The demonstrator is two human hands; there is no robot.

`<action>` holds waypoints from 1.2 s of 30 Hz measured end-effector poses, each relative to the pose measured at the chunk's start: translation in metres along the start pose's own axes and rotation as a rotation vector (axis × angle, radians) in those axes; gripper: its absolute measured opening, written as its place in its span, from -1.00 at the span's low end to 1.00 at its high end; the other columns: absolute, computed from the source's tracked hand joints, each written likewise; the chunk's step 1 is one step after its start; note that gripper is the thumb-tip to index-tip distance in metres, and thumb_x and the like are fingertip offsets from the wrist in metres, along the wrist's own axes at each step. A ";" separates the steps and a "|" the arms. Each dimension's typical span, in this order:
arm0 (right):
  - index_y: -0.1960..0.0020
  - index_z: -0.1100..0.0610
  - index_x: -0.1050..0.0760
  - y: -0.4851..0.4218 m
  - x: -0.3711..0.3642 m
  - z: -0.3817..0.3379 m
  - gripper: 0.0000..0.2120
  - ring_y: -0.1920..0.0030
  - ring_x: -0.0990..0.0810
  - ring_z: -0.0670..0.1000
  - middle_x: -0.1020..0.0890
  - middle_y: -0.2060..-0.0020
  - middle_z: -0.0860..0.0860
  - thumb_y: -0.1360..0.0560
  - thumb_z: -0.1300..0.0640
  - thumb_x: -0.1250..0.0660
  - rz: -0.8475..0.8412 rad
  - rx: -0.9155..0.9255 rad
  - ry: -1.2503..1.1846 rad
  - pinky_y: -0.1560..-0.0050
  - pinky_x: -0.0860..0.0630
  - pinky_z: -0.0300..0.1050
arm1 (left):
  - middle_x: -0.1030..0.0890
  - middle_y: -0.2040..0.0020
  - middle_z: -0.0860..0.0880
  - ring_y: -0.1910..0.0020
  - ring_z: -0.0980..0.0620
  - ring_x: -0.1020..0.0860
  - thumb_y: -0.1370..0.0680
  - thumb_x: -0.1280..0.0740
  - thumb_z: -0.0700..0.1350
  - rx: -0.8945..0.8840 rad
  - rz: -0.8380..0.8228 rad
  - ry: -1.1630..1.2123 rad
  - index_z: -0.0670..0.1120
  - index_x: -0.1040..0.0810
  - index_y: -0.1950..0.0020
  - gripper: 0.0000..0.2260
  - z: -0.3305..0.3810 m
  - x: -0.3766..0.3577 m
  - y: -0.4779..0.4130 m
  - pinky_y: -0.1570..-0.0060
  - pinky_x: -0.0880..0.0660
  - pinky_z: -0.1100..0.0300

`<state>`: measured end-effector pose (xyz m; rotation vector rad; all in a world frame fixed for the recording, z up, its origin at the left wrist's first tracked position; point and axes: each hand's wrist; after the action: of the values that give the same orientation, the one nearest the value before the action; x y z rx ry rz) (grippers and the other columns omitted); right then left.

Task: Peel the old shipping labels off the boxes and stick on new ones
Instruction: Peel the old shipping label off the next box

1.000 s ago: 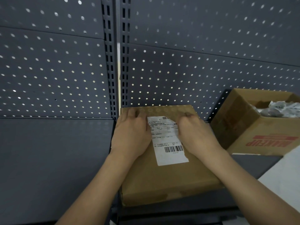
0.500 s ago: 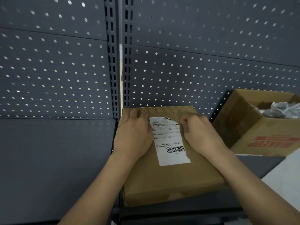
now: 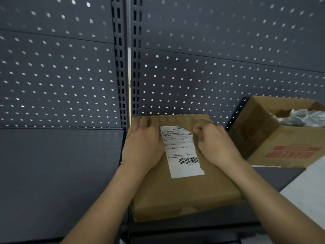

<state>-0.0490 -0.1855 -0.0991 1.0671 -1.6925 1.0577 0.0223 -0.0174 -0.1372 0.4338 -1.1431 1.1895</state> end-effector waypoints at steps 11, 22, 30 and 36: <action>-0.01 0.21 -0.59 -0.002 0.002 -0.009 -0.83 0.11 -0.54 0.01 -0.56 0.18 -0.06 -0.59 0.20 -0.23 0.015 0.040 0.023 0.35 -0.34 -0.29 | -0.48 -0.27 -0.15 -0.29 -0.18 -0.38 -0.59 -0.13 -0.07 -0.008 0.009 0.013 -0.13 -0.49 -0.30 -0.66 -0.001 0.001 0.002 -0.31 -0.33 -0.04; -0.10 0.20 -0.49 -0.007 -0.009 -0.016 -0.82 -0.01 -0.57 0.17 -0.55 -0.01 0.11 -0.54 0.26 -0.18 -0.083 -0.053 0.263 0.21 -0.34 -0.10 | -0.47 -0.25 -0.14 -0.29 -0.17 -0.38 -0.59 -0.15 -0.10 -0.008 0.007 0.013 -0.12 -0.47 -0.33 -0.67 -0.001 0.000 0.001 -0.31 -0.31 -0.01; -0.14 0.09 -0.57 -0.003 0.006 0.001 -0.76 -0.09 -0.58 0.10 -0.65 0.00 0.06 -0.62 0.01 -0.22 -0.056 -0.086 -0.087 0.05 -0.41 -0.13 | -0.46 -0.27 -0.13 -0.29 -0.16 -0.37 -0.58 -0.15 -0.11 -0.008 0.004 0.014 -0.11 -0.49 -0.31 -0.67 -0.002 -0.001 0.001 -0.33 -0.29 0.00; 0.10 0.10 -0.52 0.002 -0.010 -0.005 -0.84 0.15 -0.56 0.08 -0.57 0.18 -0.02 -0.59 0.13 -0.20 0.062 0.036 0.057 0.21 -0.51 -0.03 | -0.48 -0.24 -0.15 -0.27 -0.18 -0.38 -0.58 -0.15 -0.11 -0.012 0.007 0.013 -0.13 -0.50 -0.29 -0.68 -0.003 -0.001 0.000 -0.33 -0.31 -0.04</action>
<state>-0.0476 -0.1784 -0.1075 1.0037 -1.6762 1.1507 0.0233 -0.0159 -0.1394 0.4120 -1.1409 1.1893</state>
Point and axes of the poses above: each hand's wrist, its own y-axis away from the middle knuckle, its own x-axis out of the back of the hand, z = x × y
